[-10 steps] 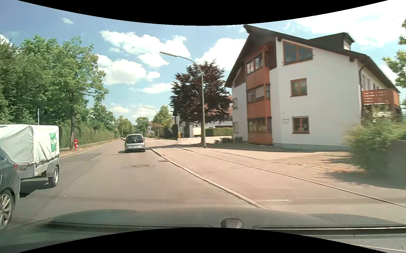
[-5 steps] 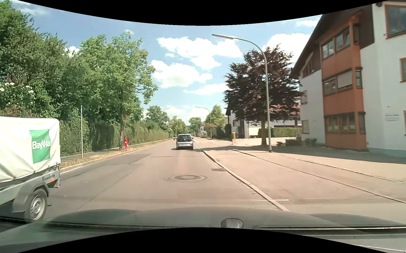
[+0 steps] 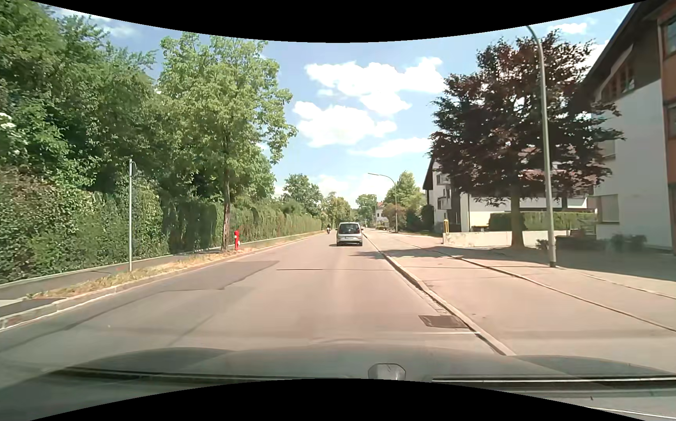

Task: Follow the waypoints while adhering to traffic rules and regulations

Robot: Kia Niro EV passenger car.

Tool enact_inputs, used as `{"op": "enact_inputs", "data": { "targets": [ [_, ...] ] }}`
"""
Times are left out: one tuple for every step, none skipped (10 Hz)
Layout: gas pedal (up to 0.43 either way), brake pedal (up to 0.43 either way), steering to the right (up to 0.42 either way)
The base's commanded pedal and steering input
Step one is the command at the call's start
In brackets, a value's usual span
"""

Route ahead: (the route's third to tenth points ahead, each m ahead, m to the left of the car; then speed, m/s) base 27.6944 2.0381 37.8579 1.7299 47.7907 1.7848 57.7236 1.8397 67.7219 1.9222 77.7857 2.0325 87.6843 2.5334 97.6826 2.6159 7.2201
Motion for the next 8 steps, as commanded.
{"op": "enact_inputs", "data": {
  "targets": [
    [0.138, 0.006, -0.042],
    [0.138, 0.006, -0.032],
    [0.138, 0.006, -0.022],
    [0.130, 0.006, -0.015],
    [0.118, 0.006, -0.011],
    [0.118, 0.006, -0.003],
    [0.118, 0.006, -0.001],
    [0.098, 0.006, -0.001]
  ]
}}
